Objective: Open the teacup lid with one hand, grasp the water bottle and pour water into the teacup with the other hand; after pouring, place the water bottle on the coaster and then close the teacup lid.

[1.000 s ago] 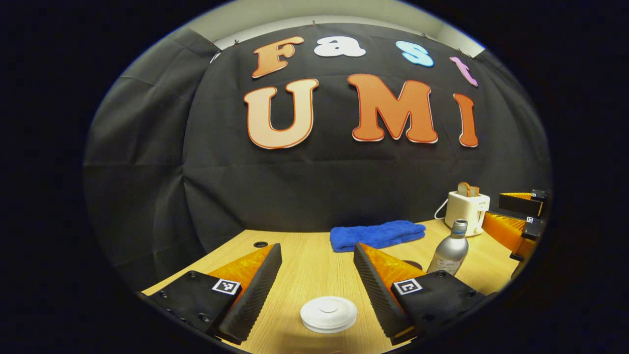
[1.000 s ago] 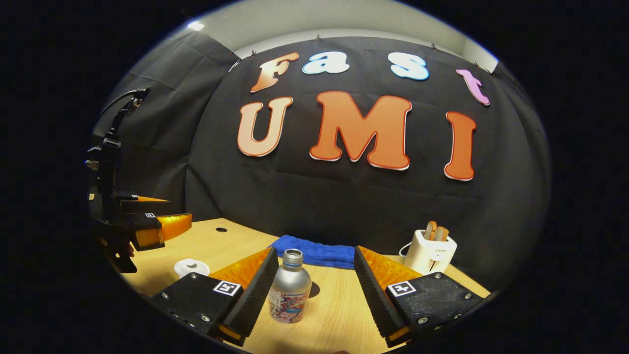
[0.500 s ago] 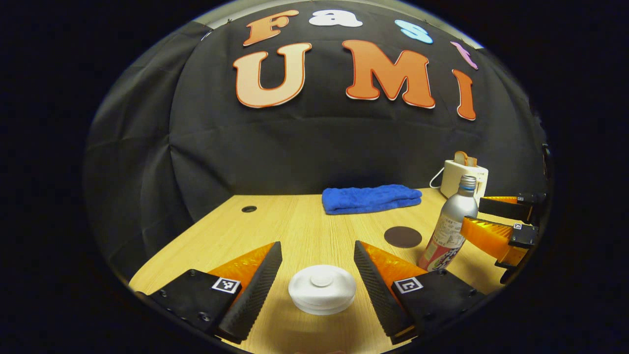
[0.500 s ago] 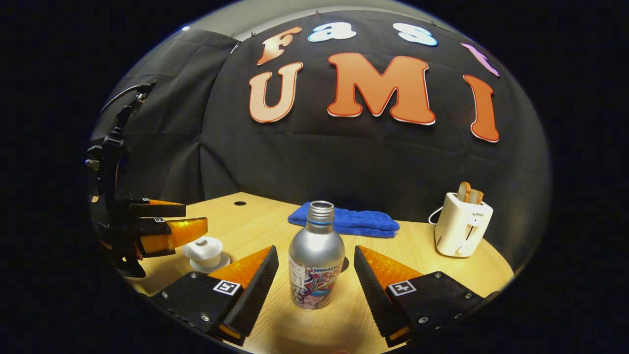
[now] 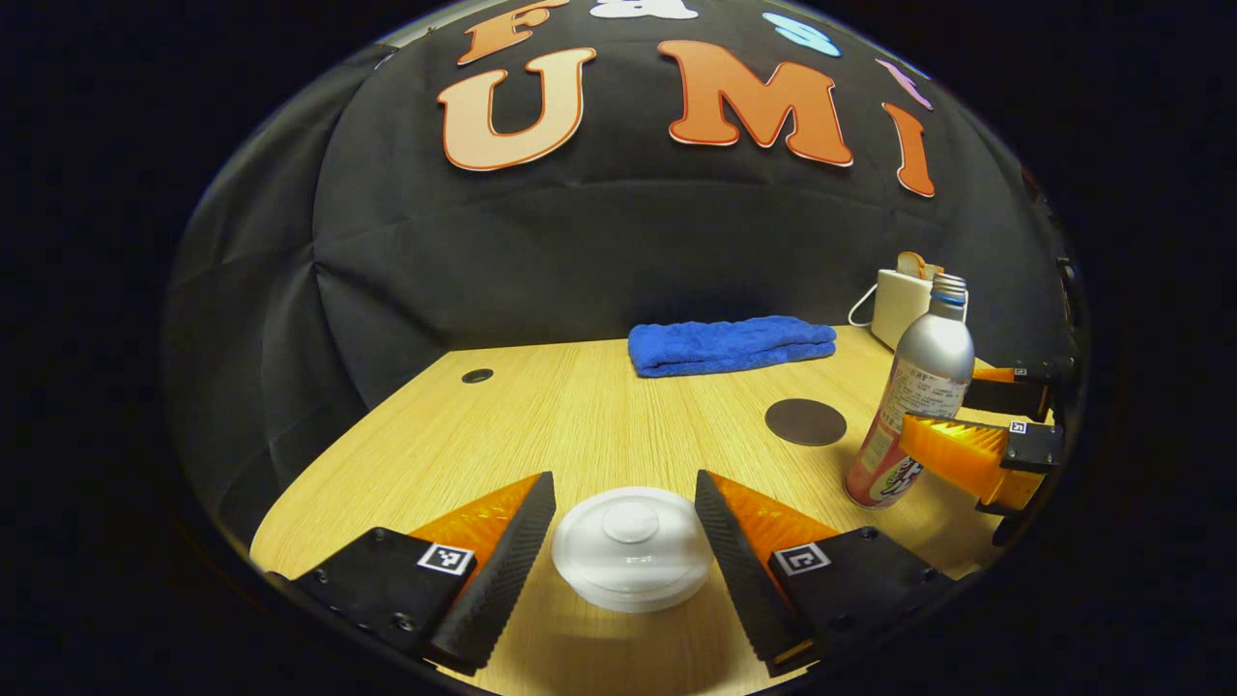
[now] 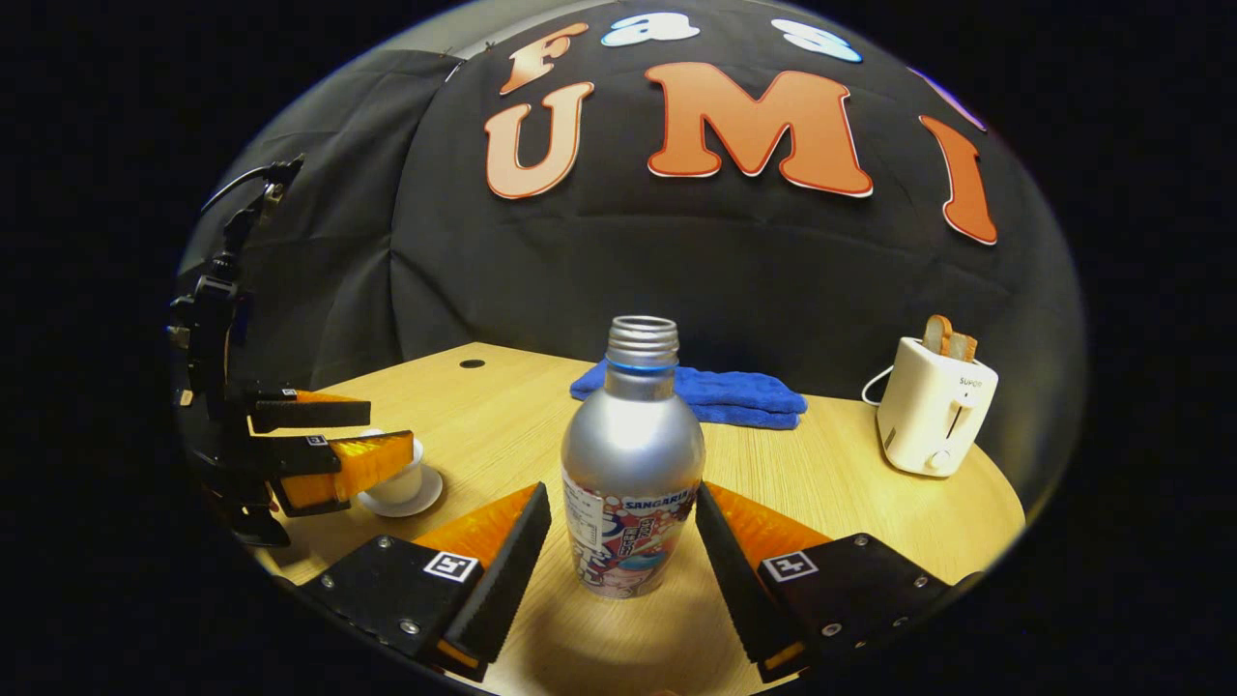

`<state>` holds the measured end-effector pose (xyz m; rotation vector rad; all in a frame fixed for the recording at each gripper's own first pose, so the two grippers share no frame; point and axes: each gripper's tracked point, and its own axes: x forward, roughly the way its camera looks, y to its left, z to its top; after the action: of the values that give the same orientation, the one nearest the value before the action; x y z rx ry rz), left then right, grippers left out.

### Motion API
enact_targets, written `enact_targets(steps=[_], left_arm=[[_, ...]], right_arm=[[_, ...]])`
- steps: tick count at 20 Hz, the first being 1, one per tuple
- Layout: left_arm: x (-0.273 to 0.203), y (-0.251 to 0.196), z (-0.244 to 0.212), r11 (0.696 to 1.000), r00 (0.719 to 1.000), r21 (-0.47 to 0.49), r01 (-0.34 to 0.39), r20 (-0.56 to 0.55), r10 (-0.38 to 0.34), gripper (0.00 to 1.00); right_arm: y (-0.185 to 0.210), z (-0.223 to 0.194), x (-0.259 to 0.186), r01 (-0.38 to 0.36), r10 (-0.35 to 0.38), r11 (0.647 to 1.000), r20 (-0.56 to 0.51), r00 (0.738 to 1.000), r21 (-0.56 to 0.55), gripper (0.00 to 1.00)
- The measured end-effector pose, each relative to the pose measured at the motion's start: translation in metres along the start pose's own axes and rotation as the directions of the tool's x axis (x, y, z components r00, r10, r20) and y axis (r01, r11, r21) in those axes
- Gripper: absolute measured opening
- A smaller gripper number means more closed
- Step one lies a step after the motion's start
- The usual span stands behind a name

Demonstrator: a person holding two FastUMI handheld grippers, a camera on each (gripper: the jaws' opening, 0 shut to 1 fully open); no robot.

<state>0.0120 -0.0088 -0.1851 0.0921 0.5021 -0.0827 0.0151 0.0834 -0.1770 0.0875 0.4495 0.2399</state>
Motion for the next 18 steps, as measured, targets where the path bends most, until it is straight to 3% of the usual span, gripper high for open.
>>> enact_targets(steps=[6, 7, 10, 12, 13, 18], left_arm=[[0.005, -0.002, -0.002, 1.0, 1.0, -0.006, 0.015, -0.002, -0.015, 0.79], [0.006, -0.001, 0.001, 1.0, 1.0, -0.008, 0.013, 0.008, -0.013, 0.71], [0.006, -0.001, 0.003, 1.0, 1.0, 0.008, -0.003, 0.009, 0.003, 0.36], [0.007, -0.001, 0.009, 1.0, 1.0, -0.005, 0.001, 0.029, -0.001, 0.36], [0.006, 0.0, 0.01, 1.0, 0.999, -0.007, 0.0, 0.034, 0.0, 0.36], [-0.006, 0.01, 0.033, 0.999, 0.992, -0.032, -0.019, 0.127, 0.023, 0.36]], right_arm=[[0.0, -0.011, 0.009, -0.003, 0.003, 1.0, -0.035, 0.999, 0.014, 0.86], [0.001, -0.01, 0.009, -0.008, 0.008, 1.0, -0.032, 0.999, 0.018, 0.8], [0.005, -0.009, 0.01, -0.019, 0.02, 1.0, -0.039, 0.999, 0.024, 0.8], [0.007, -0.008, 0.01, -0.024, 0.025, 1.0, -0.04, 0.999, 0.018, 0.75], [0.007, -0.007, 0.009, -0.023, 0.023, 1.0, -0.038, 0.999, 0.01, 0.79], [0.004, 0.008, 0.002, -0.011, 0.01, 0.998, -0.016, 1.0, -0.065, 0.78]])
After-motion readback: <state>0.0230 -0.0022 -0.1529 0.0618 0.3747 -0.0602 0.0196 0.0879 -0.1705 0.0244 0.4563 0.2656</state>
